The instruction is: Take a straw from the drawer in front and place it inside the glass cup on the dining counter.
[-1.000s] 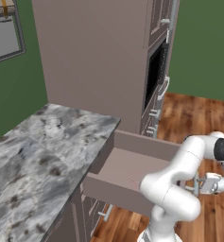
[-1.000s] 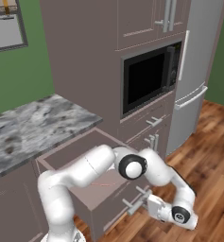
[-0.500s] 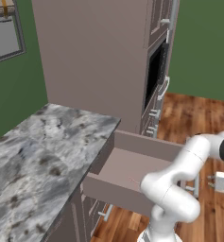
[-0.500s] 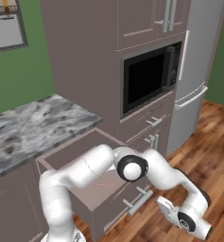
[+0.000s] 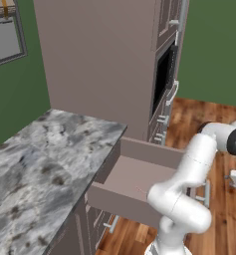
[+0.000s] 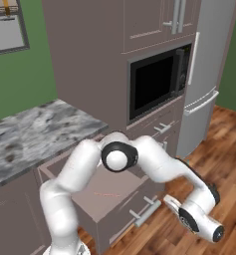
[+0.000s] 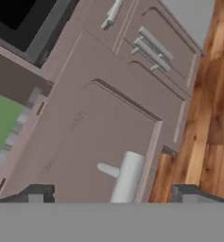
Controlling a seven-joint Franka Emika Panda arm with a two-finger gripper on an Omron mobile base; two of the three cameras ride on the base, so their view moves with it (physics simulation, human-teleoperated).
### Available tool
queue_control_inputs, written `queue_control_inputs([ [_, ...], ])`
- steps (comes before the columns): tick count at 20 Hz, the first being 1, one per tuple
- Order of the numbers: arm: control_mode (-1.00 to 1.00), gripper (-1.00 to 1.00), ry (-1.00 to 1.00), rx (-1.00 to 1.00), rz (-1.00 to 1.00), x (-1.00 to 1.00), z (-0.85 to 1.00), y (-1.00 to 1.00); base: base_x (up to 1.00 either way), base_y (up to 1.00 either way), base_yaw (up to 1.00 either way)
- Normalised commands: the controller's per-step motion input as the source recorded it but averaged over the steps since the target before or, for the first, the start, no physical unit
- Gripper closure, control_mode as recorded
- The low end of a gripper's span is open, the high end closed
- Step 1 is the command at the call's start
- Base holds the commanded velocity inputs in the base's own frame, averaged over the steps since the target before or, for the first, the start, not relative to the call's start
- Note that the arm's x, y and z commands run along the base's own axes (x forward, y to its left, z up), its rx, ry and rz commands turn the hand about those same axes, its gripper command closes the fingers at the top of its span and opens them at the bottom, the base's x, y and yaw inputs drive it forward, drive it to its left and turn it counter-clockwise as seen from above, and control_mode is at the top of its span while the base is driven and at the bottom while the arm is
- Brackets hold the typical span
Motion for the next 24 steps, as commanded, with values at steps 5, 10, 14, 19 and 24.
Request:
queue_control_inputs([
  [5,-1.0,-1.0,0.32,-0.11,-0.11,0.0,1.0,0.25,0.0,0.0,0.0],
  [10,-1.0,-1.0,0.36,-0.05,-0.09,0.0,1.0,0.38,0.0,0.0,0.0],
  [14,-1.0,-1.0,0.32,-0.01,-0.06,0.0,0.93,0.63,0.0,0.0,0.0],
  [19,-1.0,-1.0,0.24,-0.06,-0.03,0.0,0.86,0.62,0.0,0.0,0.0],
  [24,-1.0,-1.0,0.14,-0.14,0.0,0.0,0.35,0.73,0.0,0.0,0.0],
])
